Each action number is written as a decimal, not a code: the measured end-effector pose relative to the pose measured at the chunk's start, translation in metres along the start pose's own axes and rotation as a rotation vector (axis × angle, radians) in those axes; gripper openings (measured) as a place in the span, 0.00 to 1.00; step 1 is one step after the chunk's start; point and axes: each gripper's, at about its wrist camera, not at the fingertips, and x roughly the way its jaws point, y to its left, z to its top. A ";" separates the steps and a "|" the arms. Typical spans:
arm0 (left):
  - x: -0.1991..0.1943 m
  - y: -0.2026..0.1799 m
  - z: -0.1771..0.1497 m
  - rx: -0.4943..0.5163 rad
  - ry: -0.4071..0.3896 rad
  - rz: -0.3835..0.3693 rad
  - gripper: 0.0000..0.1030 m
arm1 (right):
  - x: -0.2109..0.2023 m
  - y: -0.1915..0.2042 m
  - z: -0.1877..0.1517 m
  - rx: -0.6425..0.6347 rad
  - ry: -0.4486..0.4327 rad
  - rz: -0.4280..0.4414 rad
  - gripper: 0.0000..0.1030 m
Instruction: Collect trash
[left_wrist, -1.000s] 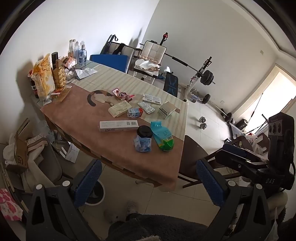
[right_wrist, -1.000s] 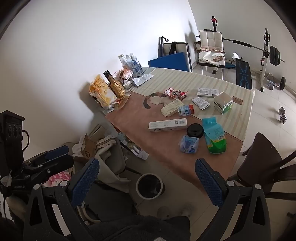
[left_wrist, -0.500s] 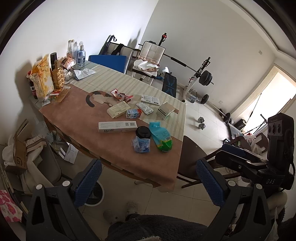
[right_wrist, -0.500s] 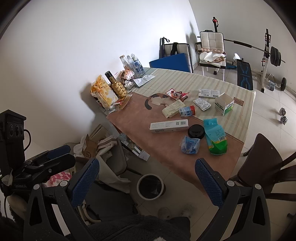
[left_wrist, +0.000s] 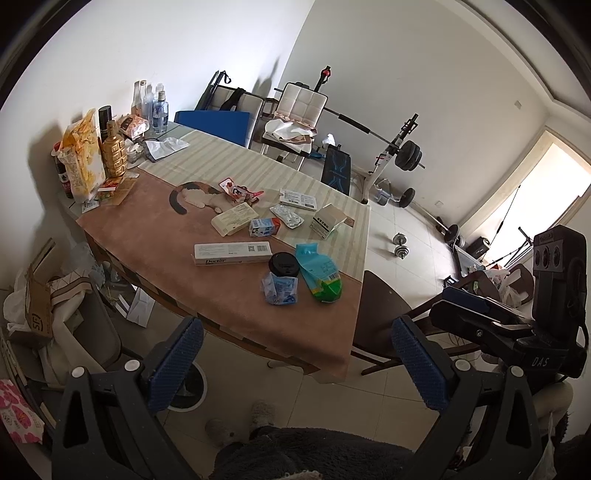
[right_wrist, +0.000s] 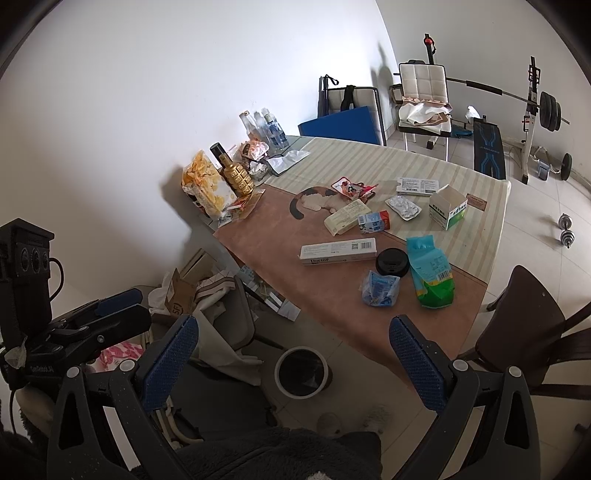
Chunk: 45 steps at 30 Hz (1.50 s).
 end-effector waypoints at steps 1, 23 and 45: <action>0.000 -0.001 0.001 0.000 0.000 0.000 1.00 | 0.000 0.000 0.000 0.000 0.000 -0.001 1.00; 0.009 -0.010 0.002 0.003 -0.007 0.001 1.00 | -0.003 0.011 0.003 -0.003 -0.004 0.005 1.00; 0.007 -0.014 0.003 0.005 -0.011 -0.001 1.00 | -0.004 0.015 0.005 -0.005 -0.007 0.006 1.00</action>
